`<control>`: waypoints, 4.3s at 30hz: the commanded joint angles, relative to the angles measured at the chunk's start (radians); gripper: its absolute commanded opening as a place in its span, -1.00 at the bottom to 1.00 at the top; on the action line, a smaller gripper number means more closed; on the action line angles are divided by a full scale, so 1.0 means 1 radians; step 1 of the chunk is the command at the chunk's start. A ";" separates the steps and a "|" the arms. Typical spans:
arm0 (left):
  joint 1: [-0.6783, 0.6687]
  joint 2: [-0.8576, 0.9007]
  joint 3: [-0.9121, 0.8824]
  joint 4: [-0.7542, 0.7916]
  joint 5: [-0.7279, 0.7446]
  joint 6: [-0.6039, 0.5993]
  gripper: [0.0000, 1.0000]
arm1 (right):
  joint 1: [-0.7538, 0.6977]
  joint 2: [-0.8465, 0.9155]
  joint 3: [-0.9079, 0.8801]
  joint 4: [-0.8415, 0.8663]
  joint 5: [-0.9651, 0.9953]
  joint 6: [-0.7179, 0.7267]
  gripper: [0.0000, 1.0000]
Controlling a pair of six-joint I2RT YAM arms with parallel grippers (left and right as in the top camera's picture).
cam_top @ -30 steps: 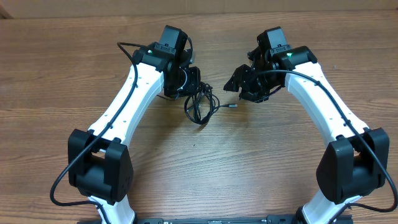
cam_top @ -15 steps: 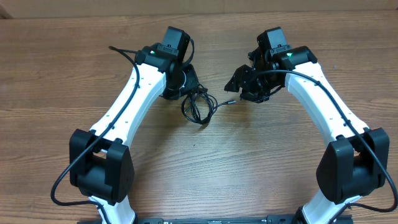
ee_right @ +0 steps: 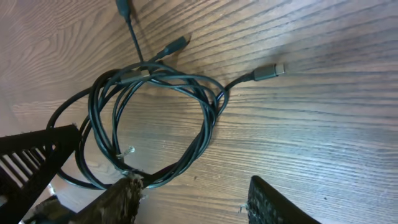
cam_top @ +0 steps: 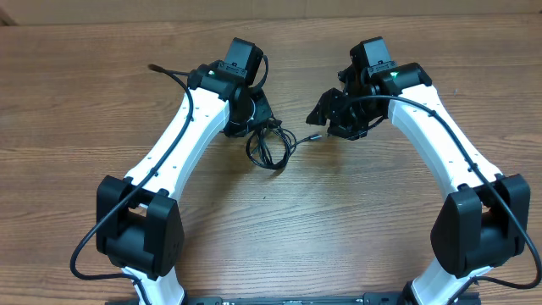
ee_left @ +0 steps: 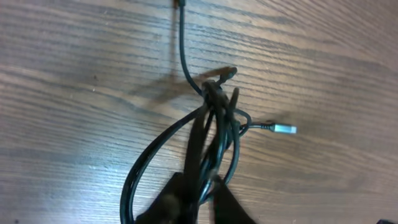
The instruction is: Untangle cables
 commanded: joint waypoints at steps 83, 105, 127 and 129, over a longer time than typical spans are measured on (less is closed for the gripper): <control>-0.027 0.009 -0.063 0.095 0.039 0.037 0.53 | -0.151 0.012 0.022 -0.084 0.050 -0.062 0.35; -0.099 0.010 -0.215 0.227 0.011 -0.060 0.32 | -0.151 0.012 0.022 -0.061 0.055 -0.107 0.38; -0.177 0.010 -0.344 0.351 -0.158 -0.379 0.12 | -0.151 0.012 0.022 -0.069 0.051 -0.103 0.42; -0.177 0.010 -0.344 0.338 -0.201 -0.340 -0.01 | -0.151 0.012 0.022 -0.071 0.051 -0.103 0.43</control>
